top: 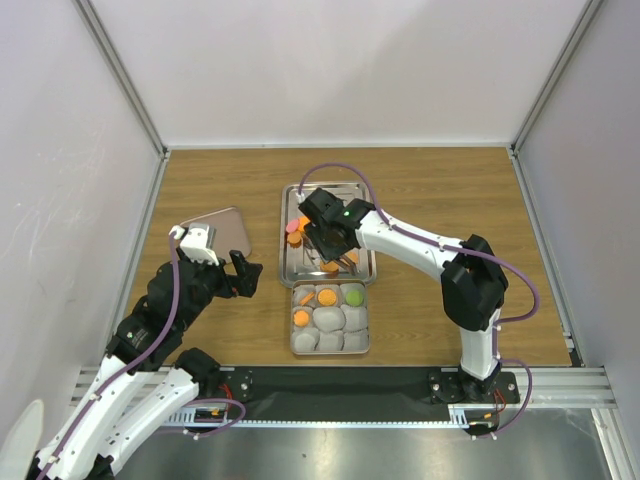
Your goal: Pack the cookies
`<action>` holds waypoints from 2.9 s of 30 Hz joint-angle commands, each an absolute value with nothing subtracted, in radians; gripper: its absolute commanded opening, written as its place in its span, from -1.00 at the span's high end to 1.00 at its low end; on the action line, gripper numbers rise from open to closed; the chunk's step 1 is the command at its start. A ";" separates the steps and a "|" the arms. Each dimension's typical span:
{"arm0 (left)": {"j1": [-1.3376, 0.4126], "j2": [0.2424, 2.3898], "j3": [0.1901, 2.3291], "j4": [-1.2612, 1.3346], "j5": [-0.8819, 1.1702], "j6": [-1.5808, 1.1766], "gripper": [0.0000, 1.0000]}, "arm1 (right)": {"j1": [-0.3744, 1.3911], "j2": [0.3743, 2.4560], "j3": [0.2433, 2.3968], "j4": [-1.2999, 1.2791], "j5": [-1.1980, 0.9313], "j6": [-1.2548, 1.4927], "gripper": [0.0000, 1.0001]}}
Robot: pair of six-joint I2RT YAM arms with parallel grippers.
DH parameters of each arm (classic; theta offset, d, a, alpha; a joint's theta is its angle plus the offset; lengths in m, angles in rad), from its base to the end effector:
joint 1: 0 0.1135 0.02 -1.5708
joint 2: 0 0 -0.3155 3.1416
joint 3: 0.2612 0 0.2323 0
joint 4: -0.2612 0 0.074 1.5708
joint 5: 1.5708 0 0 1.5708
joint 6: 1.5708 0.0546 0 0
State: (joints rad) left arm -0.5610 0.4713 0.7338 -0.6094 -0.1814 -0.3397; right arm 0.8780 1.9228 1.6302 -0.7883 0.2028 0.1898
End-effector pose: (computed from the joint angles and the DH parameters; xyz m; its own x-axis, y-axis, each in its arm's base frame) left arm 0.0562 -0.0237 0.3295 -0.3979 -0.1370 -0.9071 0.2620 0.9306 -0.2555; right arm 0.2773 0.3169 0.2899 -0.6842 -0.5350 -0.4956 -0.5744 0.8141 -0.0858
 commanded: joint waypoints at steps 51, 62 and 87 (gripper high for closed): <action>-0.571 0.468 0.735 -0.591 -0.183 -0.345 -1.00 | 1.200 1.207 1.215 -0.979 0.094 0.429 0.16; -0.572 0.469 0.735 -0.591 -0.187 -0.347 -1.00 | 1.235 1.221 1.193 -0.971 0.098 0.443 0.12; -0.574 0.468 0.735 -0.592 -0.193 -0.348 -1.00 | 1.238 1.229 1.215 -1.008 0.149 0.446 -0.05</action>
